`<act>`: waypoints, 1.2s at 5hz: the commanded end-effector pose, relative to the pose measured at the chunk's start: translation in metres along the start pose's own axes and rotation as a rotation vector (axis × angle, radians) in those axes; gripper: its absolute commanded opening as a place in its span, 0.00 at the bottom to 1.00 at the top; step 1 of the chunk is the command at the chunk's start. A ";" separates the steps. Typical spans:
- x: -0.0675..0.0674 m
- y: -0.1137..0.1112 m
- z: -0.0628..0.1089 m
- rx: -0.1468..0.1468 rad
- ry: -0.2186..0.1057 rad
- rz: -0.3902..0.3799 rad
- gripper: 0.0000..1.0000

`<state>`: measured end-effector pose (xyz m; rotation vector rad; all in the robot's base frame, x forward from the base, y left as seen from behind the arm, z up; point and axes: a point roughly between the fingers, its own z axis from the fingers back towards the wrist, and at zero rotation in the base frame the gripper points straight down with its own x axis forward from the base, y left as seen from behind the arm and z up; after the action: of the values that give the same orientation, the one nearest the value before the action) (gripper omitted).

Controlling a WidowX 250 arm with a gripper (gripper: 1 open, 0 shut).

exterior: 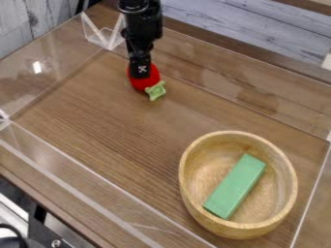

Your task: Move the red object to the right side of the table

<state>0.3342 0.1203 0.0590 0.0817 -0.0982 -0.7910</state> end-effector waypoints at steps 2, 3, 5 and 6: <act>0.011 0.008 0.019 0.064 -0.051 -0.060 0.00; 0.015 0.012 0.025 0.072 -0.047 -0.040 0.00; 0.029 -0.001 0.044 0.113 -0.046 -0.009 0.00; 0.031 -0.015 0.026 0.101 -0.045 0.003 1.00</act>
<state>0.3352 0.0858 0.0635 0.1145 -0.1250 -0.7798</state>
